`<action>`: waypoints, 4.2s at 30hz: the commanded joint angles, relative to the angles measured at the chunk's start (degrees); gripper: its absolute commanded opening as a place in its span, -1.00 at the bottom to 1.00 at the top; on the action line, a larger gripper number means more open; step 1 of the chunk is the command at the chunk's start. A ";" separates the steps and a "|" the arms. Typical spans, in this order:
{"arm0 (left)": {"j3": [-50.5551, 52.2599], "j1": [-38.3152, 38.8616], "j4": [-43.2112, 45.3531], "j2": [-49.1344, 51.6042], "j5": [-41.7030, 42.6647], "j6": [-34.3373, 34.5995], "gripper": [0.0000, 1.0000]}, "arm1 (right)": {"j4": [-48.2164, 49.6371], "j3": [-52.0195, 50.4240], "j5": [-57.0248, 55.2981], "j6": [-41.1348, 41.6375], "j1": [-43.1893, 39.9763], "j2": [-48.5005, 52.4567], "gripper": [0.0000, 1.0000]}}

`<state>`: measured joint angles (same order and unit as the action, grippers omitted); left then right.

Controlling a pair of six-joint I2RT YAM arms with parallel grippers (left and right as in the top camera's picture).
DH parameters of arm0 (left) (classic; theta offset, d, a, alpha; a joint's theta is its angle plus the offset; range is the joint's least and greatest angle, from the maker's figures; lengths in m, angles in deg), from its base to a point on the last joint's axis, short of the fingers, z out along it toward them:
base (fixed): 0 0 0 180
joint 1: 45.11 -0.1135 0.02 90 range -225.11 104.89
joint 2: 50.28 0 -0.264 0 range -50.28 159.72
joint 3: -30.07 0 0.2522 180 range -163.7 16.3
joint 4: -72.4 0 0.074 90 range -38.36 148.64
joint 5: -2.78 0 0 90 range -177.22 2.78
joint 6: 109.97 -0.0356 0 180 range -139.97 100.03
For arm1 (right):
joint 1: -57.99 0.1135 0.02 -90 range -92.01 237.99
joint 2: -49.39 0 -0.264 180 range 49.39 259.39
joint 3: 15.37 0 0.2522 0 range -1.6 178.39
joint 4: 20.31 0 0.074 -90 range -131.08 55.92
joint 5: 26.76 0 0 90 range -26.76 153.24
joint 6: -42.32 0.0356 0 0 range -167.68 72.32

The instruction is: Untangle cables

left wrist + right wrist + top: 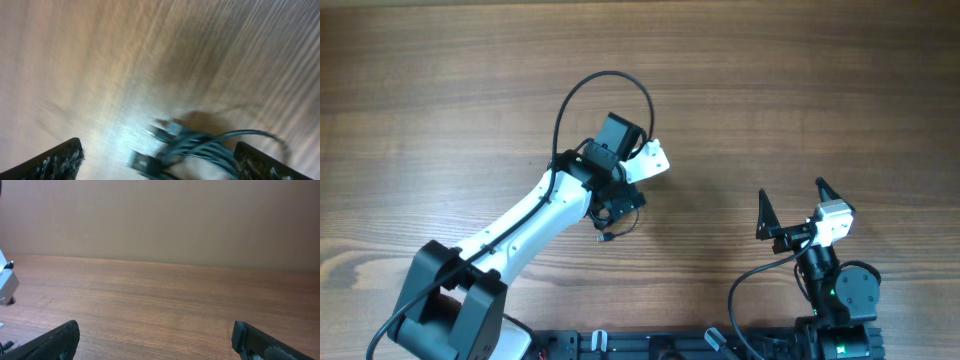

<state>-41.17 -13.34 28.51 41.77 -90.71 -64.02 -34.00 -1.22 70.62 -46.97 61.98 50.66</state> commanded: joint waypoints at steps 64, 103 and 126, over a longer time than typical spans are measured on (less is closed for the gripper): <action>-2.54 -2.03 2.14 4.42 5.81 66.62 0.11 | 0.24 -0.02 -0.96 -0.70 0.02 -0.26 0.99; -1.36 4.39 -0.81 9.25 5.77 101.24 -0.30 | 0.24 -0.02 -0.96 -0.70 0.02 -0.26 1.00; -1.36 8.09 5.11 9.25 10.99 96.72 -0.10 | 0.24 -0.02 -0.96 -0.68 0.02 -0.26 0.99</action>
<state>-42.83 -7.33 32.77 50.07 -82.05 36.24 -34.00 -1.22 70.62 -46.97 61.98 50.66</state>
